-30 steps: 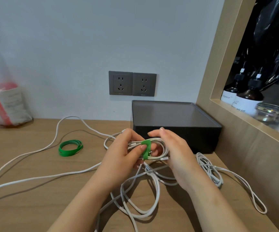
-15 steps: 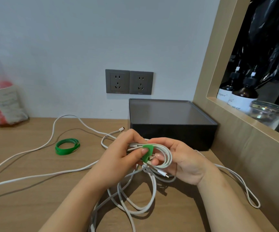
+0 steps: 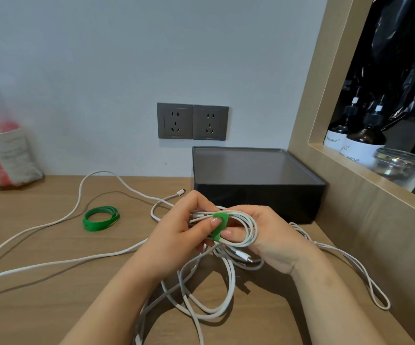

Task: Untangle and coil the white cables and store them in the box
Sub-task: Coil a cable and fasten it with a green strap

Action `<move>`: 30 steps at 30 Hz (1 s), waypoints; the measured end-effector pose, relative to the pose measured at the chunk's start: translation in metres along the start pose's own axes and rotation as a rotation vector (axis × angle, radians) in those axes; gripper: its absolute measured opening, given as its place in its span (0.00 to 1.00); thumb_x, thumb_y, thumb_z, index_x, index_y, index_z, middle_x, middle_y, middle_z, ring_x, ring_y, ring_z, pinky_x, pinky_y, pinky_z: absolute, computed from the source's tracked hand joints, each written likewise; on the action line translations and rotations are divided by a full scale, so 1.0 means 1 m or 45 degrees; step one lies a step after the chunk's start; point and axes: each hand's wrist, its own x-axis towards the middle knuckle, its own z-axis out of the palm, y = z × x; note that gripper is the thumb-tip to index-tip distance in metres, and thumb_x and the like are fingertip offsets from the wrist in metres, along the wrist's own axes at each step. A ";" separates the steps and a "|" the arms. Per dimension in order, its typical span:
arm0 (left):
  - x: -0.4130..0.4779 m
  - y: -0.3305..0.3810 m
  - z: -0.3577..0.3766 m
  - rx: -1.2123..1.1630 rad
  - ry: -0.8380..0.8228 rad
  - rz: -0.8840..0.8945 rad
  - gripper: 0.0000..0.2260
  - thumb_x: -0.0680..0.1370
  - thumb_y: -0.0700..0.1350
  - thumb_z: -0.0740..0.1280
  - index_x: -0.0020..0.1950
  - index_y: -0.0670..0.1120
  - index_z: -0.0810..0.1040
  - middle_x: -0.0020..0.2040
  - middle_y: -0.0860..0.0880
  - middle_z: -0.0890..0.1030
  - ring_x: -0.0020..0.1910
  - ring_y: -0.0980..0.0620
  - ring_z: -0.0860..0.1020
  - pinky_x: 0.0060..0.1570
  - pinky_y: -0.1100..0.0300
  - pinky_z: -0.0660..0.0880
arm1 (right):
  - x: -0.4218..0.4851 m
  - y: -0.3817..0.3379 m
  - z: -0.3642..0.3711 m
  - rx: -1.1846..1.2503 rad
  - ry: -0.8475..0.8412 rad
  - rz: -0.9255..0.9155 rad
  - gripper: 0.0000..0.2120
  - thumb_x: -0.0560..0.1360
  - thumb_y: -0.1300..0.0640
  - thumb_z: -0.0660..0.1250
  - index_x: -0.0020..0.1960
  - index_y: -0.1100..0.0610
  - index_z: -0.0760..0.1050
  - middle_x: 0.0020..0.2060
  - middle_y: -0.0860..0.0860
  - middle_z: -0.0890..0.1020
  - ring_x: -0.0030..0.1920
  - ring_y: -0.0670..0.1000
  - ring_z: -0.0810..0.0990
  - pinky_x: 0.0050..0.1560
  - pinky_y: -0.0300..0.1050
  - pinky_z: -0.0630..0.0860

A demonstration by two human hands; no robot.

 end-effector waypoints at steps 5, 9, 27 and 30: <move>0.000 0.000 -0.001 -0.023 0.006 -0.008 0.02 0.77 0.42 0.65 0.46 0.48 0.73 0.40 0.52 0.80 0.34 0.57 0.79 0.34 0.65 0.76 | 0.002 0.003 0.003 -0.062 0.112 0.062 0.05 0.72 0.56 0.69 0.45 0.49 0.83 0.40 0.50 0.85 0.46 0.52 0.83 0.54 0.50 0.79; 0.001 -0.002 0.000 -0.006 0.007 0.002 0.02 0.77 0.42 0.65 0.46 0.48 0.73 0.41 0.50 0.80 0.34 0.59 0.78 0.34 0.66 0.74 | 0.003 0.004 0.007 -0.056 0.163 0.086 0.05 0.74 0.55 0.67 0.46 0.51 0.82 0.40 0.51 0.84 0.45 0.54 0.83 0.52 0.51 0.80; 0.001 -0.006 0.000 0.125 -0.040 0.018 0.03 0.78 0.42 0.65 0.45 0.49 0.73 0.41 0.51 0.78 0.36 0.59 0.77 0.36 0.65 0.75 | 0.005 0.000 0.012 0.336 0.264 0.301 0.05 0.75 0.60 0.66 0.47 0.57 0.81 0.38 0.54 0.83 0.36 0.51 0.82 0.39 0.43 0.81; 0.002 -0.008 0.000 0.254 -0.055 0.021 0.03 0.78 0.43 0.65 0.45 0.49 0.73 0.42 0.50 0.77 0.37 0.59 0.76 0.38 0.64 0.75 | 0.005 0.000 0.009 0.326 0.278 0.345 0.05 0.76 0.62 0.64 0.46 0.57 0.79 0.37 0.55 0.81 0.34 0.51 0.81 0.36 0.42 0.79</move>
